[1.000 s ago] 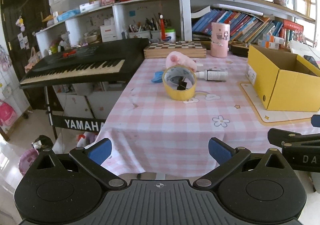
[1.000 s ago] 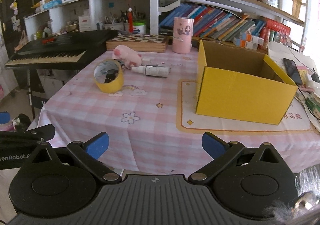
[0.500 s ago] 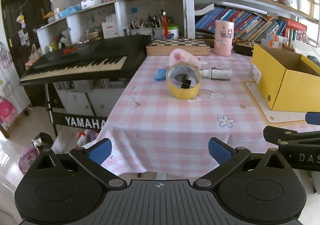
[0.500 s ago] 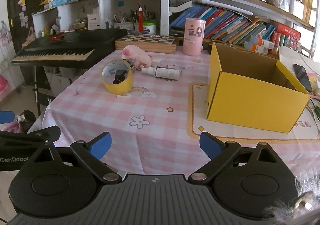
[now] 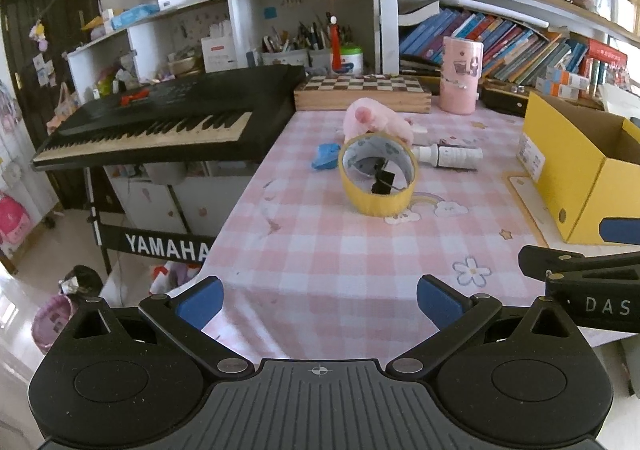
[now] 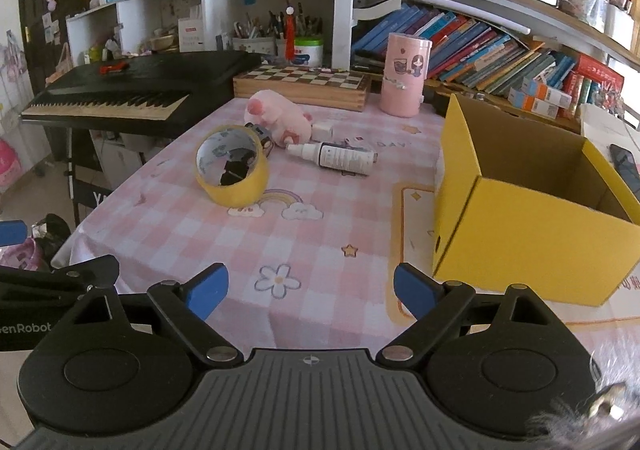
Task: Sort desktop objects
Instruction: 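Move the left tool toward the yellow tape roll while the right tool approaches the spray bottle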
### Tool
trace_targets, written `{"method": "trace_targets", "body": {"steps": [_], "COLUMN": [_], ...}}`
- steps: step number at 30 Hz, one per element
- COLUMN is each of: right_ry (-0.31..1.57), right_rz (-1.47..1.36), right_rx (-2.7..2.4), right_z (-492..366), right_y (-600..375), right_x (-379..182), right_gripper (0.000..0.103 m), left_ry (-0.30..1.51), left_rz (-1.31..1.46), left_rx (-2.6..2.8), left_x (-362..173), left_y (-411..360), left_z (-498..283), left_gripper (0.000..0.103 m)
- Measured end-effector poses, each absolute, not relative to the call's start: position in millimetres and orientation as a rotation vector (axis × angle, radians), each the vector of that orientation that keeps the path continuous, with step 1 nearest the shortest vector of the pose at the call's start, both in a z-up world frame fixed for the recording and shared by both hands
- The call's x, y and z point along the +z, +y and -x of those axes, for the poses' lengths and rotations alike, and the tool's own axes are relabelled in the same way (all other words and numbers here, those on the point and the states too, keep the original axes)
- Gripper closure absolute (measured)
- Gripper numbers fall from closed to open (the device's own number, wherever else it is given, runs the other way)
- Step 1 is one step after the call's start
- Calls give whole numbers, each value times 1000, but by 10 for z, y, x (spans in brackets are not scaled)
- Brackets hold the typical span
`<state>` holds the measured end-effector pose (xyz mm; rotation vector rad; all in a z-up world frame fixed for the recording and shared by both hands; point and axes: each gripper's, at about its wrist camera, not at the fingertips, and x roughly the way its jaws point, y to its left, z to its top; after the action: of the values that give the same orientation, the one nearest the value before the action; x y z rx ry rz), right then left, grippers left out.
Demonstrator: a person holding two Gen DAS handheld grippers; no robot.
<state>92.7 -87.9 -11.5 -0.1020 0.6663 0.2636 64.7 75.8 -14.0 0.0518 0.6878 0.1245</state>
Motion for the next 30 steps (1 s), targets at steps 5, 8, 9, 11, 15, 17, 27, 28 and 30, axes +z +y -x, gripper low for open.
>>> {"method": "trace_targets", "body": {"steps": [5,8,9,11,15,17,27,28,30], "right_ry": [673,670,669,664,653,648,641,644,652], "right_rz": [107,110,111,110,108,113,108,107,107], "right_rx": [277,284,285,287,281,276,295,297,302], "right_z": [-1162,-1301,-1348,-1439,-1650,-1764,-2365,-2434,-2560], "right_y": [-858,-846,-843,-843,-852,-858,-863,-862,-862], "right_x": [-115,-103,-98,-90,-69,-57,-40,-44,-63], "right_gripper": [13,13,13,13,13,13,13,13,13], "left_ry": [700,708,712,718,729,730,769,774,784], "left_rz": [-52,-54,-54,-51,-46,-45,-50,-50,-48], "left_rx": [136,144,145,144,137,131,75,68,57], "left_x": [-138,-135,-135,-141,-149,-148,-220,-235,-266], "left_y": [769,777,780,778,763,746,653,646,631], "left_z": [-853,-985,-1029,-1119,-1322,-1424,-2018,-2083,-2193], "left_gripper": [0,0,0,0,0,0,0,0,0]}}
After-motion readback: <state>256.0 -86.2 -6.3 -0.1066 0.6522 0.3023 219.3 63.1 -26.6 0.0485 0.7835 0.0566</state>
